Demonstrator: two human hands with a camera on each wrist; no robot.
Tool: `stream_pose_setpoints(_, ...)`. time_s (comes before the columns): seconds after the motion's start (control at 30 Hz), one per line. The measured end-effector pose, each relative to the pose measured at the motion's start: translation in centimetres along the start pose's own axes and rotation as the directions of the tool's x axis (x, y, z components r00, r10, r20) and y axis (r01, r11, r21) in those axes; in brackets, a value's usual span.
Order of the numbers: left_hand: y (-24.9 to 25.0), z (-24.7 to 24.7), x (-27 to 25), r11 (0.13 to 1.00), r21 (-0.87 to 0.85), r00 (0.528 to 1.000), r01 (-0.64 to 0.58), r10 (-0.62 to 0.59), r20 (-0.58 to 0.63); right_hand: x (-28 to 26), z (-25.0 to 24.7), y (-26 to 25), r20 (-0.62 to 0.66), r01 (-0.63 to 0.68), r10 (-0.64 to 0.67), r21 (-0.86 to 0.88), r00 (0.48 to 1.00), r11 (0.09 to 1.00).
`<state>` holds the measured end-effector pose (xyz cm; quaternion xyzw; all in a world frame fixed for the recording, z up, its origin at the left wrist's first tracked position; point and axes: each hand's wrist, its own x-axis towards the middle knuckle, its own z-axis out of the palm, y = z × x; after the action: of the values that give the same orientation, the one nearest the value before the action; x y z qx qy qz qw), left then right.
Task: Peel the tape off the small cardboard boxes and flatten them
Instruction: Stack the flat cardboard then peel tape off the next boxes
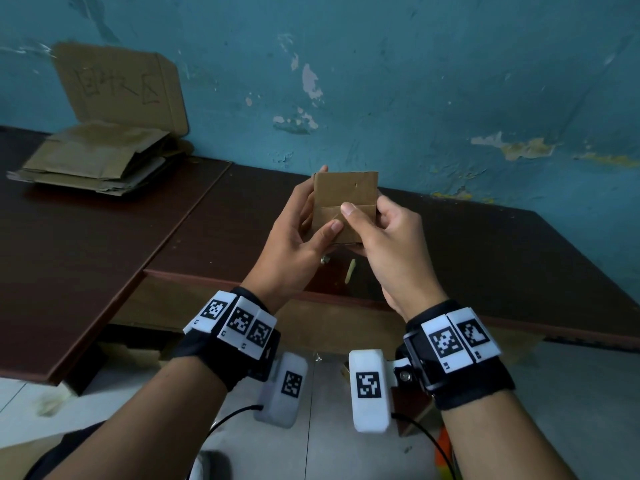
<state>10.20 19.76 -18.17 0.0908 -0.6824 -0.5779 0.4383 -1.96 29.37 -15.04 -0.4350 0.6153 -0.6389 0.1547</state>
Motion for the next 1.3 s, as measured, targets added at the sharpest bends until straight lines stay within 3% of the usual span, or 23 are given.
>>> stream_pose_setpoints(0.17,0.4,0.5,0.0,1.0,-0.01,1.0,-0.006,0.006,0.005,-0.1,-0.1,0.0,-0.035,-0.008,0.006,-0.044,0.999,0.999)
stream_pose_setpoints(0.33,0.2,0.4,0.0,0.997,0.01,0.996,0.079,-0.079,0.035,0.4,-0.2,0.4,-0.066,0.002,-0.005,-0.056,0.998,0.998)
stream_pose_setpoints(0.7,1.4,0.6,-0.2,0.978,-0.153,0.989,0.145,-0.143,0.026,0.7,-0.6,0.6,-0.05,-0.003,-0.002,-0.092,0.999,0.996)
stream_pose_setpoints(1.13,0.5,0.6,0.2,0.998,-0.012,0.996,0.054,-0.055,-0.076,0.6,-0.3,0.2,0.011,0.002,-0.001,-0.041,1.0,0.999)
stream_pose_setpoints(1.3,0.4,0.2,0.2,1.0,0.022,0.999,0.008,-0.007,-0.043,0.4,-0.7,0.0,0.018,-0.056,0.057,-0.024,0.998,0.998)
